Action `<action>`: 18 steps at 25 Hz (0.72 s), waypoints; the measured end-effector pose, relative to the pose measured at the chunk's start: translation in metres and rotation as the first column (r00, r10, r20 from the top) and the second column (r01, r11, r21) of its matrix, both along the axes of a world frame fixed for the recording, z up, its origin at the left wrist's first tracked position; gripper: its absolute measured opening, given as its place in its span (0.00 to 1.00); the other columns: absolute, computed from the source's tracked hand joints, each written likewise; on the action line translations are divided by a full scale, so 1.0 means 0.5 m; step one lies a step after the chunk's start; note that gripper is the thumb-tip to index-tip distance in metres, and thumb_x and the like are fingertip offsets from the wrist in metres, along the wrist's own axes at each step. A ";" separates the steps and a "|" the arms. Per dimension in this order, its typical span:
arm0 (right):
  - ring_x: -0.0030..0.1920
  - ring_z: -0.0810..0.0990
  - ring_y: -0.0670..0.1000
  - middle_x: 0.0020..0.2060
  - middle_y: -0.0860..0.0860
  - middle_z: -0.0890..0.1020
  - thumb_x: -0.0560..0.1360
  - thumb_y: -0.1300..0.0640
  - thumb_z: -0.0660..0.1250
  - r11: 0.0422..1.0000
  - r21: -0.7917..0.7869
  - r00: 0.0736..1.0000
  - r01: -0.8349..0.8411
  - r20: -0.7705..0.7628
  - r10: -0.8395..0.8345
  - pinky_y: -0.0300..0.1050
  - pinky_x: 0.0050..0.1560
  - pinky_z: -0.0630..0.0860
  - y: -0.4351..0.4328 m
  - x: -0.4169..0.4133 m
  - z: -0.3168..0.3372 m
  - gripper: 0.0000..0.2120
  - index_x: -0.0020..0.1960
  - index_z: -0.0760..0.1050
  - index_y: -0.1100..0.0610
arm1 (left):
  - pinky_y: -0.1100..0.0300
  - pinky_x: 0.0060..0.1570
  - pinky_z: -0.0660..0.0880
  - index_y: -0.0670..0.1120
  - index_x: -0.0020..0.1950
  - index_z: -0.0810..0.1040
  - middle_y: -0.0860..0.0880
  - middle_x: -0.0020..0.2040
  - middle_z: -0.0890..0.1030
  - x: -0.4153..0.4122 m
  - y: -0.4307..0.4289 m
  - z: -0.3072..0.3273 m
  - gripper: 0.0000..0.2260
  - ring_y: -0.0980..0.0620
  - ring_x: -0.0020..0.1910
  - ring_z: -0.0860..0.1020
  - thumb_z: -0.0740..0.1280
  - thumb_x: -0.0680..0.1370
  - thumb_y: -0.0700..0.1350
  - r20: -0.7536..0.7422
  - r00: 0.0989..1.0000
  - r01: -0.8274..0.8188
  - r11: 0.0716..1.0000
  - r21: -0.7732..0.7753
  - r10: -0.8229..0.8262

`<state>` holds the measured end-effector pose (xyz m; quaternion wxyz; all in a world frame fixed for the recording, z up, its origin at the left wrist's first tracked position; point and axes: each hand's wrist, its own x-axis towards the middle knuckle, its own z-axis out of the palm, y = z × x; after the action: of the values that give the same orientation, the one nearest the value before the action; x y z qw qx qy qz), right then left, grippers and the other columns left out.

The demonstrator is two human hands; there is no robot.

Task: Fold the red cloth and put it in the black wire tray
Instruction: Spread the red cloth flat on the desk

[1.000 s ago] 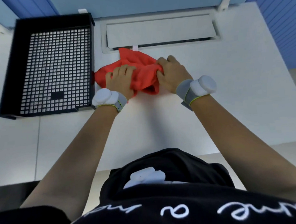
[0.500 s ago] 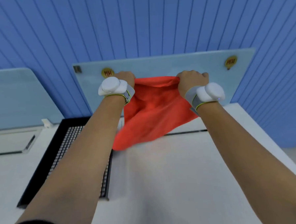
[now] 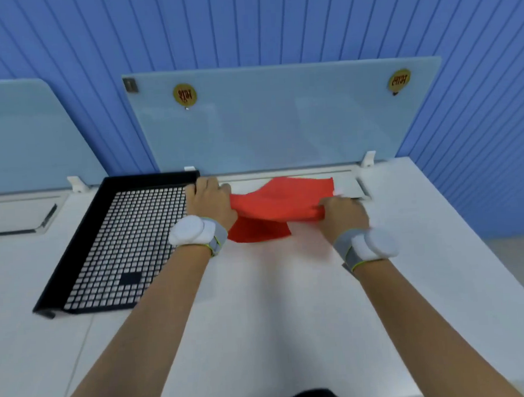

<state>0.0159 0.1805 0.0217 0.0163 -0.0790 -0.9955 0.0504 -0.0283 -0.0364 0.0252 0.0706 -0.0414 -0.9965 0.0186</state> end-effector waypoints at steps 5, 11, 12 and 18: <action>0.61 0.75 0.60 0.59 0.58 0.78 0.72 0.63 0.59 0.997 -0.071 0.870 -0.020 0.490 0.052 0.50 0.60 0.76 0.022 0.104 -0.161 0.19 0.61 0.75 0.57 | 0.46 0.67 0.59 0.51 0.54 0.78 0.49 0.49 0.84 0.084 -0.012 -0.162 0.12 0.46 0.55 0.77 0.58 0.75 0.47 0.420 0.907 0.132 0.973 -0.191 -0.041; 0.63 0.69 0.59 0.62 0.57 0.69 0.70 0.61 0.63 0.998 -0.025 0.901 -0.056 0.430 0.062 0.53 0.58 0.73 0.002 0.128 -0.210 0.24 0.66 0.66 0.55 | 0.48 0.60 0.70 0.48 0.73 0.63 0.42 0.69 0.67 0.110 0.013 -0.240 0.24 0.41 0.66 0.70 0.60 0.76 0.42 0.536 0.812 0.305 0.951 -0.049 -0.233; 0.65 0.66 0.59 0.65 0.56 0.67 0.70 0.60 0.64 0.994 -0.022 0.916 -0.103 0.388 0.103 0.53 0.59 0.71 -0.009 0.128 -0.215 0.27 0.68 0.63 0.55 | 0.47 0.60 0.71 0.48 0.75 0.58 0.42 0.71 0.65 0.114 0.024 -0.248 0.28 0.41 0.68 0.69 0.60 0.75 0.41 0.542 0.797 0.320 0.947 -0.005 -0.267; 0.61 0.71 0.62 0.63 0.58 0.74 0.74 0.62 0.59 0.994 -0.021 0.917 -0.108 0.383 0.108 0.53 0.59 0.73 0.006 0.096 -0.245 0.24 0.69 0.65 0.55 | 0.49 0.53 0.75 0.41 0.71 0.64 0.39 0.62 0.77 0.100 0.021 -0.260 0.20 0.40 0.57 0.79 0.56 0.78 0.36 0.494 0.833 0.301 0.953 -0.028 -0.249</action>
<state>0.0640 0.1836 -0.1006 -0.1816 -0.0325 -0.9822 0.0344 0.0215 -0.0258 -0.1048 -0.1816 -0.1911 -0.9634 0.0493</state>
